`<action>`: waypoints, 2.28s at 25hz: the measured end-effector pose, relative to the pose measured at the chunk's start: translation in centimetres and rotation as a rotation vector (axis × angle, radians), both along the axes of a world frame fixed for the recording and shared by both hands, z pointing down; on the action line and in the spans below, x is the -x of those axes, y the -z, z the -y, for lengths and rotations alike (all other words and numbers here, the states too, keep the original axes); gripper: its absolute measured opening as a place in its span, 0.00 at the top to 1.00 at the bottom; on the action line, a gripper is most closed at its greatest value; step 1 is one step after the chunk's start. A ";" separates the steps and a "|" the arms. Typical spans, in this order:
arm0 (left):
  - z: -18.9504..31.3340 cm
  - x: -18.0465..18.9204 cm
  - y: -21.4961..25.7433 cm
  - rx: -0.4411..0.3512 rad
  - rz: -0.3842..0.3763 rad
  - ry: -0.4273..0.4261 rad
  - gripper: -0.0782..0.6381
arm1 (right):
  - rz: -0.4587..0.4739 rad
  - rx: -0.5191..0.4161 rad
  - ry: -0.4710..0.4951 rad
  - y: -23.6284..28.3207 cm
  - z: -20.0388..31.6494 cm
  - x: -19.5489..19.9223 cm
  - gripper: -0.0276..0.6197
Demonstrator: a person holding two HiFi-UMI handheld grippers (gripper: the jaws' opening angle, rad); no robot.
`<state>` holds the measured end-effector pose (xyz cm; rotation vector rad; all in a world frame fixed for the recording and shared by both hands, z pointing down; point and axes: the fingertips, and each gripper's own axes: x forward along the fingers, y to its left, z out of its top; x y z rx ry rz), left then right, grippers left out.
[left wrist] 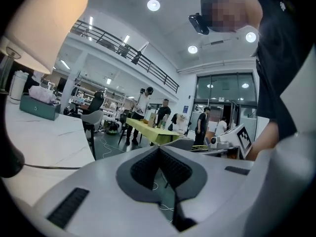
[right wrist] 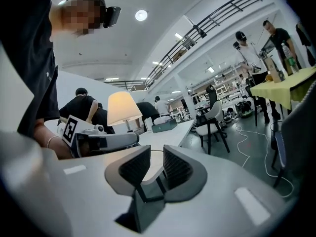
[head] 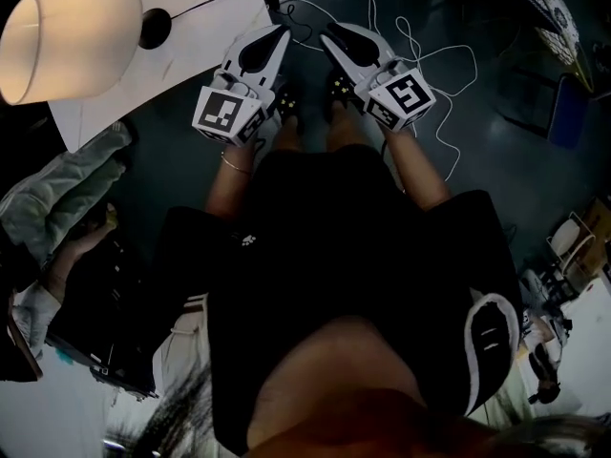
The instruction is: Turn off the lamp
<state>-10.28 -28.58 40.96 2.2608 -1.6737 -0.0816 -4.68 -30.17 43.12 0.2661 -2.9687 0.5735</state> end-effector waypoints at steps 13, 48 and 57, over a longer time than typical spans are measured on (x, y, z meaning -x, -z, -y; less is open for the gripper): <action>-1.6 5.0 -1.8 0.049 -0.011 0.184 0.88 | -0.133 -0.049 0.187 -7.9 2.7 8.7 0.84; -4.4 6.0 -3.6 0.070 0.030 0.163 0.88 | -0.306 -0.148 0.345 -11.0 2.3 11.9 0.93; -5.6 5.5 -4.2 0.090 0.029 0.158 0.88 | -0.315 -0.084 0.386 -7.8 0.1 10.7 0.94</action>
